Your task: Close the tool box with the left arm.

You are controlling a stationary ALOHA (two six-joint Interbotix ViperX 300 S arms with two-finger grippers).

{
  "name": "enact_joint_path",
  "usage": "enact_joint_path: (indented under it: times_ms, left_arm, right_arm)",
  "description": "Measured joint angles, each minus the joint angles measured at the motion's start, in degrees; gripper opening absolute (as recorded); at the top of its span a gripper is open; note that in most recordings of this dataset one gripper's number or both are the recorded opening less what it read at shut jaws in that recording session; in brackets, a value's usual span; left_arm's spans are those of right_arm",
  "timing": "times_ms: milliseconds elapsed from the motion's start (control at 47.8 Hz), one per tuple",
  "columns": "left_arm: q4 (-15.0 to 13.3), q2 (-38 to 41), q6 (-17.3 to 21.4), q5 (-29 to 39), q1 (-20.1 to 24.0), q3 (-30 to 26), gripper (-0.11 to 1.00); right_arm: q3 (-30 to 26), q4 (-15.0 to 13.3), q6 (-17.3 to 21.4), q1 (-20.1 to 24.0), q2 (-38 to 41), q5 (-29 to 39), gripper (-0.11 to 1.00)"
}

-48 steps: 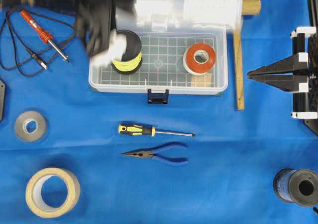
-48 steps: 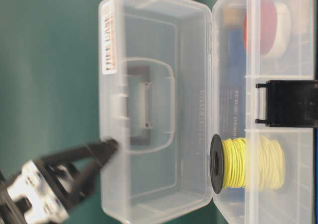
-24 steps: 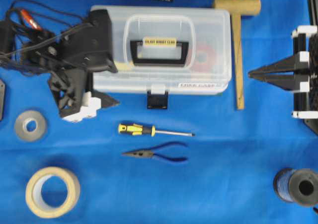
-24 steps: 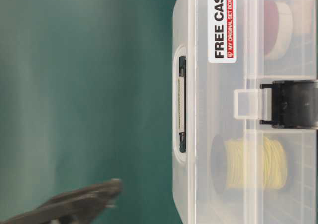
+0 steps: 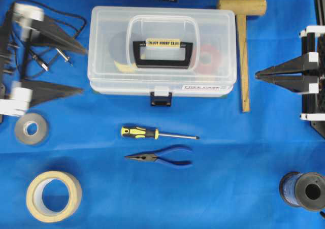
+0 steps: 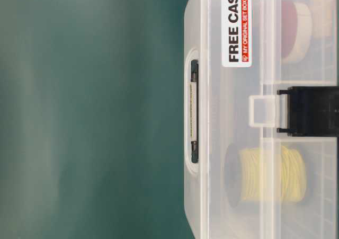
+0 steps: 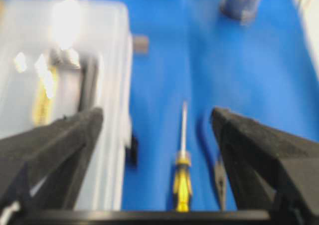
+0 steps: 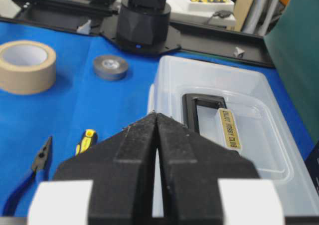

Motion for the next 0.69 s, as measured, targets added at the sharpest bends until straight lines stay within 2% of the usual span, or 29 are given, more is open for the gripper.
enact_joint_path:
  times_ms: [188,439,691]
  left_arm:
    - [-0.1,-10.7,1.5,-9.4,0.0,11.1,0.86]
    - [-0.1,-20.1,1.5,-20.6,0.0,25.2,0.86]
    - [-0.4,-25.8,1.5,-25.2,0.0,34.4,0.86]
  right_arm:
    - [-0.1,0.0,0.0,0.0,0.0,0.0,0.00]
    - [-0.1,0.0,-0.1,0.0,0.0,0.0,0.00]
    - [-0.1,0.0,0.0,0.0,0.0,-0.1,0.00]
